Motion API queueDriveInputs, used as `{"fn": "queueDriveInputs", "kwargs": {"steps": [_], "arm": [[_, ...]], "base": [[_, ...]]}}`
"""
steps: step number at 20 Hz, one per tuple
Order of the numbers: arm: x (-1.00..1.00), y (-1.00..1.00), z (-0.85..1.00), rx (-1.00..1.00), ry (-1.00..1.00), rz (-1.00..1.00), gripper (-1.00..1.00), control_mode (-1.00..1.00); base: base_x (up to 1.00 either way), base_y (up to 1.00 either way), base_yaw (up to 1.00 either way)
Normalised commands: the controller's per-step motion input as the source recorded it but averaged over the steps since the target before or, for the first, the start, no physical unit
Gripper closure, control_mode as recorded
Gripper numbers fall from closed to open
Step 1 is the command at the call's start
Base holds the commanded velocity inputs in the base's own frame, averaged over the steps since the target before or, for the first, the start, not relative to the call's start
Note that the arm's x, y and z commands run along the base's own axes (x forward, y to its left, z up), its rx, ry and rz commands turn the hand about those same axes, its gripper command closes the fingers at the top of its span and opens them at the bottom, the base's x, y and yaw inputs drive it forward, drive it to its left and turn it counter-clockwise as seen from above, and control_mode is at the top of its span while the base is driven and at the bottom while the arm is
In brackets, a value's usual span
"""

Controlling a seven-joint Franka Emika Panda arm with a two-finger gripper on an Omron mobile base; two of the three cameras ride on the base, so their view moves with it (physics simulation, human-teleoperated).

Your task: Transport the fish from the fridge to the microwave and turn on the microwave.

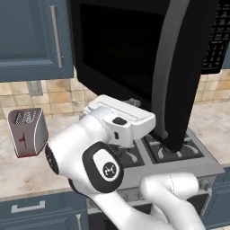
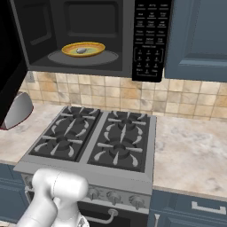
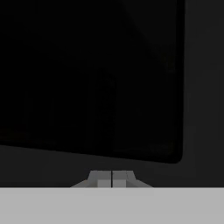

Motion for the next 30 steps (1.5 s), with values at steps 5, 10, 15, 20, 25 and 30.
{"fn": "queueDriveInputs", "kwargs": {"steps": [5, 10, 15, 20, 25, 30], "arm": [[0.29, -0.48, 0.00, 0.00, 0.02, 0.01, 1.00, -1.00], [0.22, -0.33, 0.00, 0.00, 0.01, 0.00, 1.00, -1.00], [0.59, -0.32, 0.00, 0.00, 0.02, 0.02, 1.00, -1.00], [0.66, -0.20, 0.03, 0.00, 0.00, 0.07, 1.00, -1.00], [0.71, -0.10, 0.08, 0.01, 0.00, 0.10, 1.00, -1.00], [0.76, -0.07, 0.14, 0.03, 0.01, 0.13, 1.00, -1.00]], "base": [[0.00, 0.00, 0.00], [0.00, 0.00, 0.00], [0.00, 0.00, 0.00], [0.00, 0.00, 0.00], [0.00, 0.00, 0.00], [0.00, 0.00, 0.00]]}}
